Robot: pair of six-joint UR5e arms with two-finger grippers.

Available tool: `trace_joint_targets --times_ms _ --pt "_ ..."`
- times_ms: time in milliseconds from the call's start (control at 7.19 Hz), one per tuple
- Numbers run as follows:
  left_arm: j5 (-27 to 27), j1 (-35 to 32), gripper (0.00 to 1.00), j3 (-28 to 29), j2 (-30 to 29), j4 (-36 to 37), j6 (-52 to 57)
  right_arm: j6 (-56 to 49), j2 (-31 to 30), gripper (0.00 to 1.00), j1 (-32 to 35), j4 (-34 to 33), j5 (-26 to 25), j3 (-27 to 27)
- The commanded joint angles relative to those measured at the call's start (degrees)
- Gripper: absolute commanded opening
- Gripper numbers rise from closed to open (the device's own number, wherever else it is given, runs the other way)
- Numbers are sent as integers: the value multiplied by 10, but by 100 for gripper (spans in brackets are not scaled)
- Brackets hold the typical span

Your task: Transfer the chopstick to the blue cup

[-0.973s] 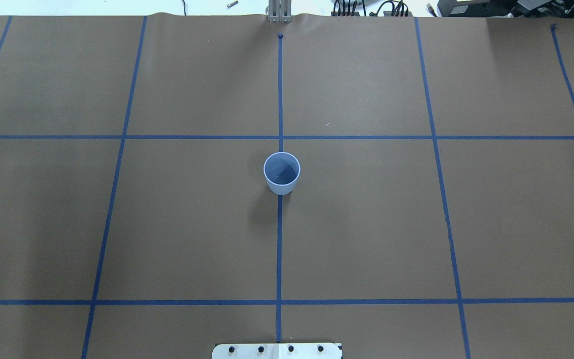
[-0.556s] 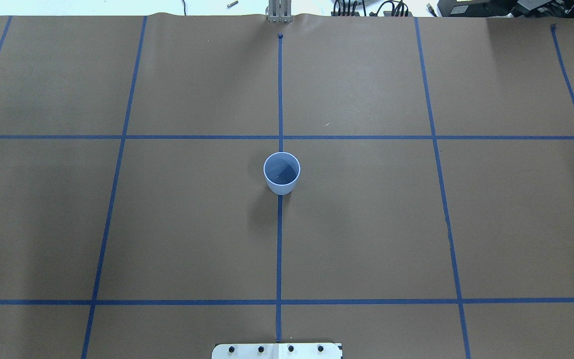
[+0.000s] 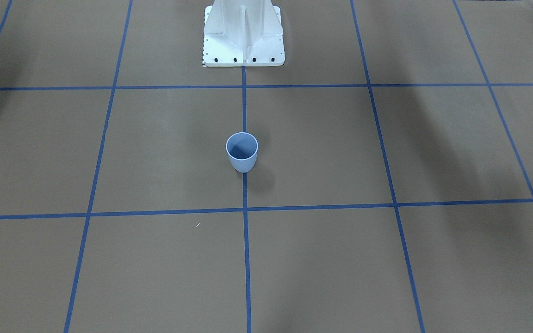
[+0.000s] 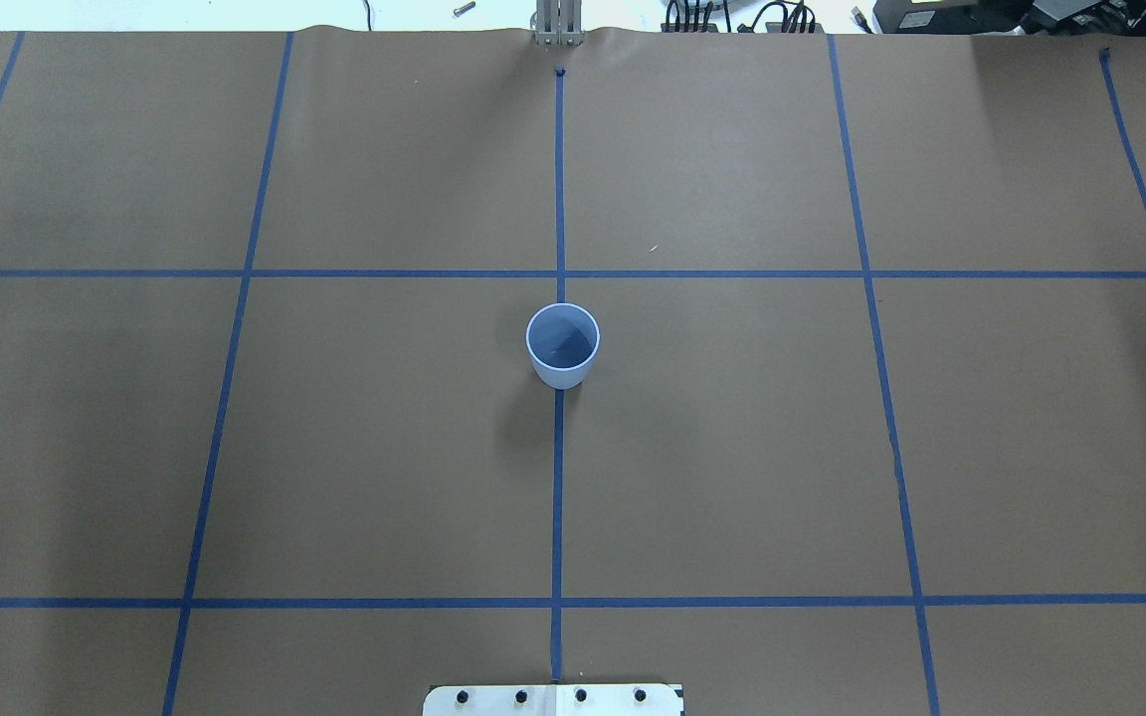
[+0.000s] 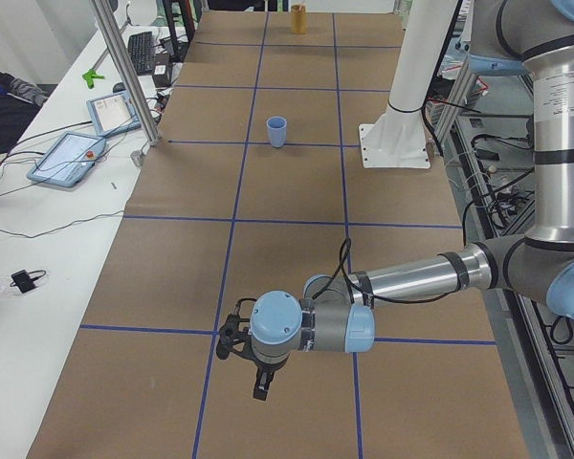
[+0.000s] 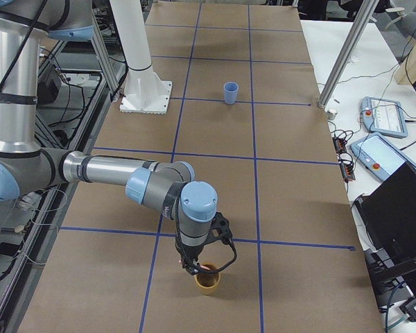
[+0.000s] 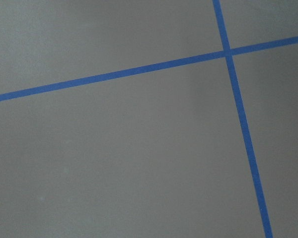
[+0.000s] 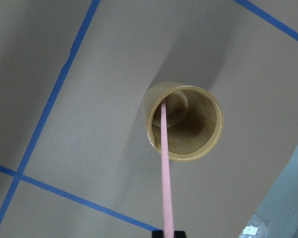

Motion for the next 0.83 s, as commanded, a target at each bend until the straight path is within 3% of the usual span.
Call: trace_joint_targets --times_ms 0,556,695 --pt "0 0 99 0 0 0 1 -37 1 0 33 -5 -17 10" --pt "-1 0 99 5 1 0 1 -83 20 0 86 -6 -43 32" --pt "-1 0 99 5 3 0 1 -83 36 0 87 -34 -43 49"
